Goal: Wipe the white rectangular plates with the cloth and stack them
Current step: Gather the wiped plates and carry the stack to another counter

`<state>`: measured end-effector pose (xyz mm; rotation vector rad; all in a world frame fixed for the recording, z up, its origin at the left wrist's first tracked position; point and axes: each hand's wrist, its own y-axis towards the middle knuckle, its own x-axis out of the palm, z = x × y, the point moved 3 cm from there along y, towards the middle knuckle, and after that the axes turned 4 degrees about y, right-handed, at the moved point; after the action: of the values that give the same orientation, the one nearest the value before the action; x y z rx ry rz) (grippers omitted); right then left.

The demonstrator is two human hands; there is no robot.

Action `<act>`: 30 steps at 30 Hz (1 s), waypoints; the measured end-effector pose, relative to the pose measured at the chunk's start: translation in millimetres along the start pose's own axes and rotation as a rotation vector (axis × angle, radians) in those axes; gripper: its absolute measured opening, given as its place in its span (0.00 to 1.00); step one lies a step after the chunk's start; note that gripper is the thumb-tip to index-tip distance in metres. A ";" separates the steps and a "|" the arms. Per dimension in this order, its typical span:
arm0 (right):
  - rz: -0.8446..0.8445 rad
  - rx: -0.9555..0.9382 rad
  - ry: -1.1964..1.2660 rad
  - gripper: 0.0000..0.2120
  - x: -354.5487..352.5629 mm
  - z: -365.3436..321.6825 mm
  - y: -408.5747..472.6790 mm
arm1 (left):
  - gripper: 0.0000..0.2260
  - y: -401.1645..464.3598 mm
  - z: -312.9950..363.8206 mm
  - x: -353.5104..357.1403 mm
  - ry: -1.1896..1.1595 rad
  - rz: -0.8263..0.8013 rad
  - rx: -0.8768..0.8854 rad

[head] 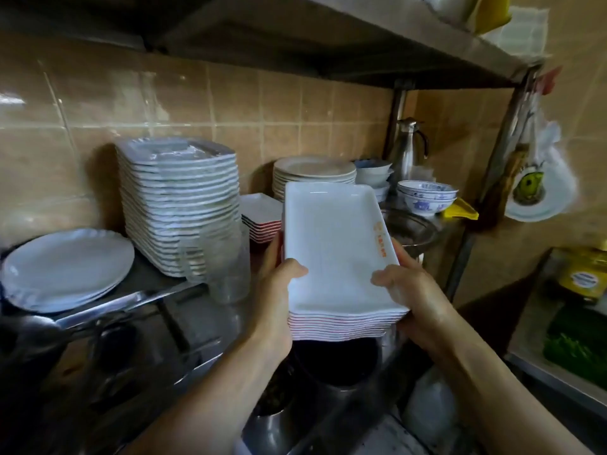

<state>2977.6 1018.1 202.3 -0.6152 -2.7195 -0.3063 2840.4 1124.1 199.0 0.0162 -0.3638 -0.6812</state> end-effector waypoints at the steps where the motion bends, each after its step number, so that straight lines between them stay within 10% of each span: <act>1: -0.031 0.009 0.006 0.35 -3.4 -1.7 16.1 | 0.29 11.0 -0.7 1.3 0.001 0.011 0.014; 12: -0.366 0.161 -0.034 0.26 -35.9 -20.5 179.0 | 0.25 138.3 -17.5 11.3 -0.008 0.340 0.095; 30: -0.466 0.360 0.009 0.28 -25.3 -4.9 317.8 | 0.22 225.9 -0.6 -0.9 -0.058 0.563 -0.021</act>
<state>3143.4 1288.0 239.9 0.1206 -2.7798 0.0772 2978.3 1300.6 228.1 -0.1227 -0.3937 -0.1284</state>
